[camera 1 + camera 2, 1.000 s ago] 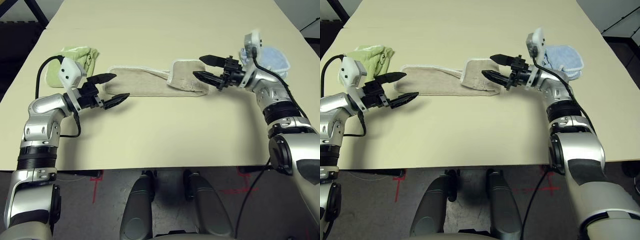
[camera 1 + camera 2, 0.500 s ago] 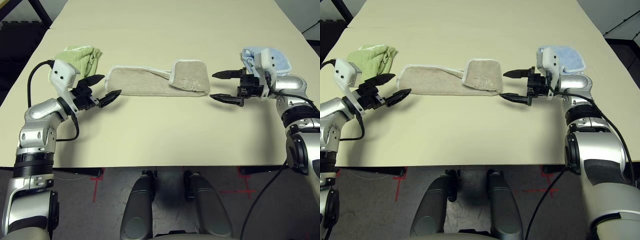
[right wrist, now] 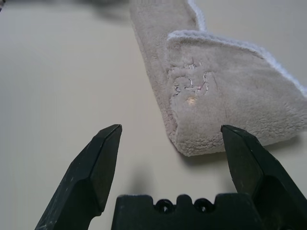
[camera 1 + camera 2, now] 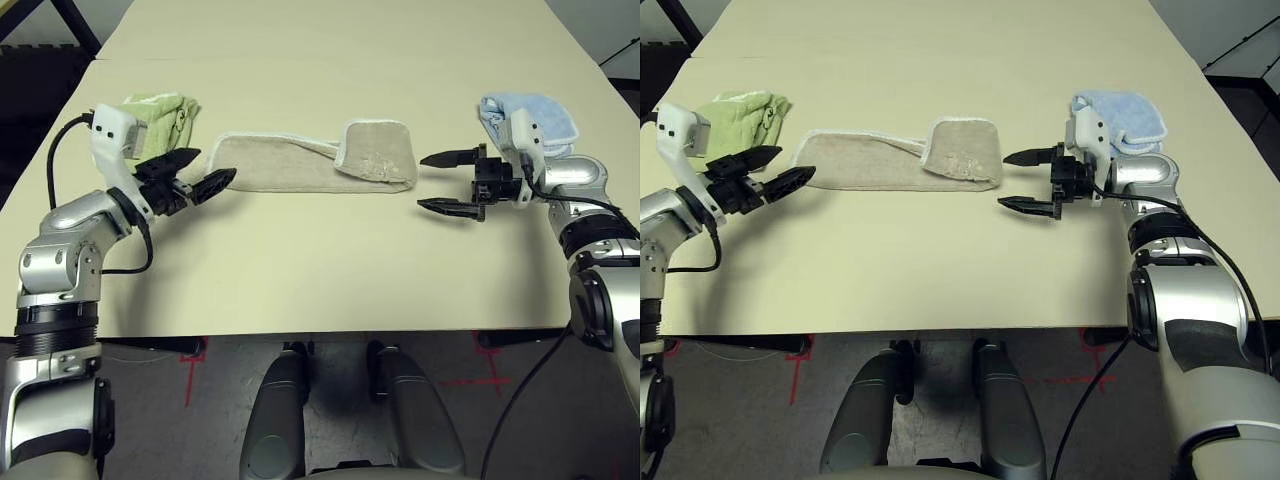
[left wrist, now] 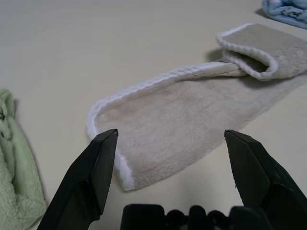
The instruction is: Fold the towel and set it aside.
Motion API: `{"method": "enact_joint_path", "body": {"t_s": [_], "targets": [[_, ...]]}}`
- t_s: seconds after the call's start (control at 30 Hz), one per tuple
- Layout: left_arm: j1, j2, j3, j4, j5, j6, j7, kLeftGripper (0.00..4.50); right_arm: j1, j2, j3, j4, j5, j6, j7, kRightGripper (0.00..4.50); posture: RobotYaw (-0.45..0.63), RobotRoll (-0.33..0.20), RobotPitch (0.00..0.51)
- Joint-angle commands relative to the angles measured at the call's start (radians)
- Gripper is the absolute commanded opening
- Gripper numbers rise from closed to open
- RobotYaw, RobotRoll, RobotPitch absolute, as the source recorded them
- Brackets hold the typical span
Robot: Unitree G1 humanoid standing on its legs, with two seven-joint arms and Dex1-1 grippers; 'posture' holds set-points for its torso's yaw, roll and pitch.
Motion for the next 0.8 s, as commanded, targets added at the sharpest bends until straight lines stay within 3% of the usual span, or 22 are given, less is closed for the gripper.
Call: {"method": "enact_joint_path", "body": {"t_s": [0.03,0.13,0.23,0.43,0.5,0.57,0.6,0.8], "targets": [[0.047,0.034,-0.011,-0.009,0.005,-0.045,-0.081,4.5,0.006,0.002,-0.018,-0.002,0.014,0.036,0.009,4.48,0.06,0.0,0.184],[0.049,0.053,-0.014,0.045,0.021,-0.035,-0.092,4.5,0.005,0.003,-0.021,-0.008,0.018,0.043,0.009,4.48,0.05,0.0,0.184],[0.004,0.063,-0.009,0.121,0.025,0.022,-0.062,3.91,0.002,0.004,-0.021,-0.012,0.021,0.045,0.011,4.5,0.05,0.0,0.185],[-0.064,0.059,0.041,0.173,-0.066,0.3,0.007,1.59,-0.005,0.006,-0.021,-0.015,0.025,0.047,0.01,4.5,0.05,0.0,0.187],[-0.066,0.056,0.052,0.157,-0.098,0.388,0.017,1.15,-0.005,0.007,-0.021,-0.015,0.025,0.045,0.01,4.5,0.05,0.0,0.189],[-0.075,0.047,0.067,0.153,-0.124,0.463,0.044,1.3,-0.006,0.009,-0.02,-0.015,0.024,0.045,0.008,4.5,0.05,0.0,0.189],[-0.081,0.041,0.074,0.151,-0.137,0.498,0.059,1.61,-0.006,0.01,-0.019,-0.015,0.023,0.045,0.008,4.5,0.05,0.0,0.19],[-0.14,-0.002,0.129,0.182,-0.189,0.681,0.171,3.89,-0.006,0.011,-0.017,-0.014,0.021,0.045,0.005,4.5,0.05,0.0,0.193]]}}
